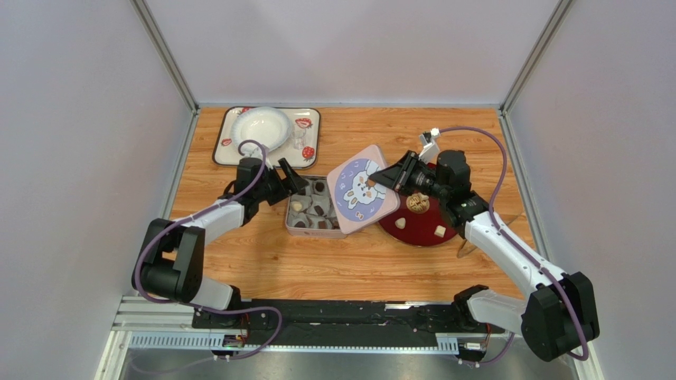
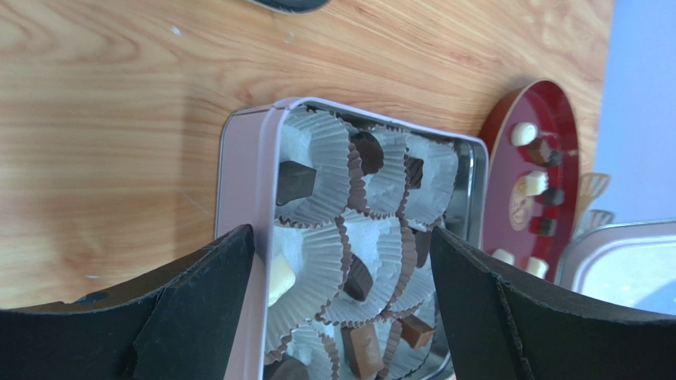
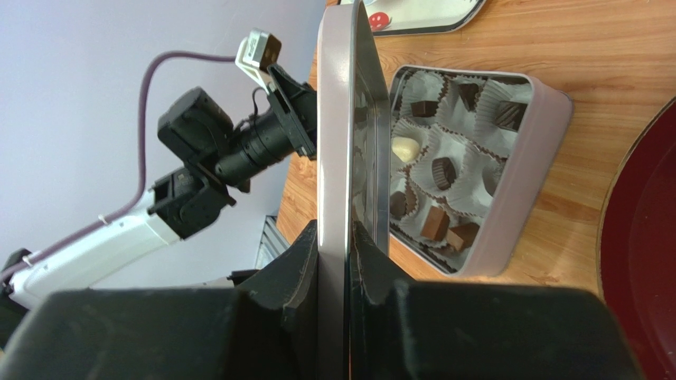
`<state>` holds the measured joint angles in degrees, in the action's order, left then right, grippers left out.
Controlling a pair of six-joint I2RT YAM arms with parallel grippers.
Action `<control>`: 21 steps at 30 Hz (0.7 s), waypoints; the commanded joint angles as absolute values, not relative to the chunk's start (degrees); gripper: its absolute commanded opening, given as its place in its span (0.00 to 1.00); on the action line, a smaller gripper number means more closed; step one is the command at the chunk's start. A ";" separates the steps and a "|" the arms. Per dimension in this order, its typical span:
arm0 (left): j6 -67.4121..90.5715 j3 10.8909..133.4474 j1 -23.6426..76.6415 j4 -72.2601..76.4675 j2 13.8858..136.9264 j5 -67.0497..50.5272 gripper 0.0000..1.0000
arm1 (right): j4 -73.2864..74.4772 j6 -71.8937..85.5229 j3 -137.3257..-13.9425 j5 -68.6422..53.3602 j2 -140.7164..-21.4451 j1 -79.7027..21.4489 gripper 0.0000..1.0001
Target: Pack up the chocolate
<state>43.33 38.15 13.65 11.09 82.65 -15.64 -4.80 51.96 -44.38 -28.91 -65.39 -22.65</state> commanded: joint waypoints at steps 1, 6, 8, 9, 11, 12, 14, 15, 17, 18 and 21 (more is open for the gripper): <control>54.48 35.07 16.52 20.56 79.90 -16.44 0.89 | -13.00 58.08 -41.76 -24.18 -63.46 -23.81 0.00; 60.90 31.56 18.81 21.53 72.80 -12.58 0.89 | -16.60 61.69 -41.13 -18.29 -65.47 -27.76 0.00; 61.70 29.63 18.81 19.09 68.84 -7.84 0.89 | -18.10 63.10 -41.13 -16.53 -66.53 -29.00 0.00; 61.26 29.53 18.81 16.98 64.64 -5.91 0.89 | -19.76 63.45 -41.22 -16.18 -67.23 -30.13 0.00; 59.69 29.97 18.72 9.80 60.75 -0.28 0.89 | -21.61 64.85 -41.57 -15.21 -69.69 -31.46 0.00; 59.16 29.97 18.63 8.02 57.34 0.00 0.89 | -23.36 65.12 -42.01 -14.94 -70.74 -32.68 0.00; 58.71 29.80 18.02 3.63 54.51 3.86 0.89 | -23.99 65.74 -43.15 -13.72 -73.81 -34.18 0.00; 58.80 29.62 17.76 2.21 52.23 4.65 0.89 | -24.69 65.83 -44.46 -13.10 -75.05 -35.84 0.00; 59.06 28.75 16.27 0.19 50.46 5.80 0.89 | -25.57 66.00 -45.61 -10.83 -78.20 -37.43 0.00; 59.15 28.31 15.48 0.26 49.49 5.63 0.89 | -26.53 66.44 -46.40 -9.85 -79.01 -38.83 0.00; 58.80 27.25 12.66 -1.14 48.78 3.44 0.89 | -28.12 67.06 -47.90 -6.60 -82.43 -40.95 0.00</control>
